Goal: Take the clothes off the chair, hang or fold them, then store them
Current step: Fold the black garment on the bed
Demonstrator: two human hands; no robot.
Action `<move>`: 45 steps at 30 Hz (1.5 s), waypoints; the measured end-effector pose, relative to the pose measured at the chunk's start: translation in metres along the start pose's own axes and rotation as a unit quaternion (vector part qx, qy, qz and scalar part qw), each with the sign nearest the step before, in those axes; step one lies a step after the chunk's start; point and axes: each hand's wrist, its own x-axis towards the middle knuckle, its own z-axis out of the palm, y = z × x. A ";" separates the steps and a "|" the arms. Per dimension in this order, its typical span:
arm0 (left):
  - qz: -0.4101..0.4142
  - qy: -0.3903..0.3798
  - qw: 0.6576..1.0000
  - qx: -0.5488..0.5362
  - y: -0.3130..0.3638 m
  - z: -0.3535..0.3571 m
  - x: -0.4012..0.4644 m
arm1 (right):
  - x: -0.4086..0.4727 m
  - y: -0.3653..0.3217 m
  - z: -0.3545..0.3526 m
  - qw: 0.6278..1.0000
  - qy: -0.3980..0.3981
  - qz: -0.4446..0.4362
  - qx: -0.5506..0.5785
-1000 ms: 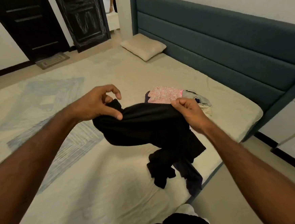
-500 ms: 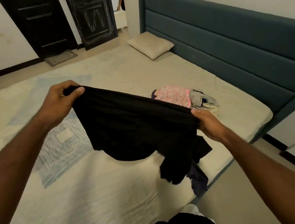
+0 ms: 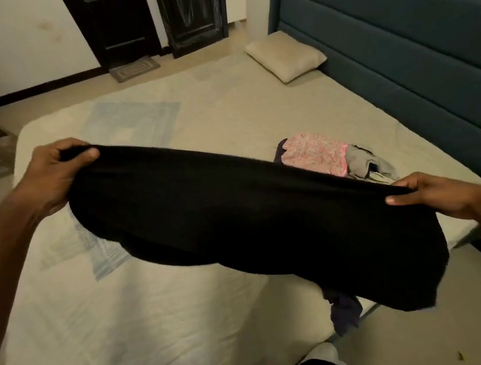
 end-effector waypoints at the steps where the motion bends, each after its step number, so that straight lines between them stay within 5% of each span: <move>1: -0.028 -0.029 0.998 0.043 -0.010 -0.002 0.004 | 0.018 0.001 0.001 0.998 0.035 0.008 -0.052; 4: -0.104 -0.109 0.971 0.187 -0.047 0.002 0.022 | 0.080 -0.003 -0.001 0.974 0.101 -0.019 -0.204; 8: -0.092 0.001 0.943 0.319 -0.077 -0.007 0.055 | 0.147 -0.037 -0.030 0.926 0.098 -0.051 -0.361; 14: 0.034 0.189 0.948 0.252 -0.040 -0.048 0.133 | 0.171 -0.133 -0.101 0.849 0.447 -0.180 -0.216; 18: 0.054 0.215 0.951 0.215 -0.015 -0.058 0.133 | 0.147 -0.170 -0.111 0.803 0.511 -0.205 -0.226; 22: 0.064 0.119 0.935 0.329 -0.065 -0.043 0.068 | 0.153 -0.137 -0.070 0.816 0.440 -0.173 -0.332; 30: -0.064 -0.056 0.911 0.404 -0.266 -0.005 -0.095 | 0.227 0.041 0.065 0.827 0.241 -0.064 -0.504; 34: -0.183 -0.174 0.807 0.534 -0.362 0.034 -0.180 | 0.243 0.158 0.149 0.827 0.102 -0.016 -0.552; 37: -0.251 -0.315 0.681 0.612 -0.395 0.075 -0.222 | 0.234 0.228 0.195 0.782 0.009 0.010 -0.623; 39: -0.256 -0.346 0.637 0.639 -0.402 0.100 -0.234 | 0.224 0.257 0.215 0.769 -0.020 0.023 -0.638; 42: -0.207 -0.322 0.661 0.646 -0.395 0.159 -0.229 | 0.209 0.290 0.223 0.778 -0.063 0.057 -0.622; 45: -0.126 -0.342 0.724 0.586 -0.377 0.239 -0.212 | 0.199 0.310 0.222 0.847 -0.066 0.053 -0.524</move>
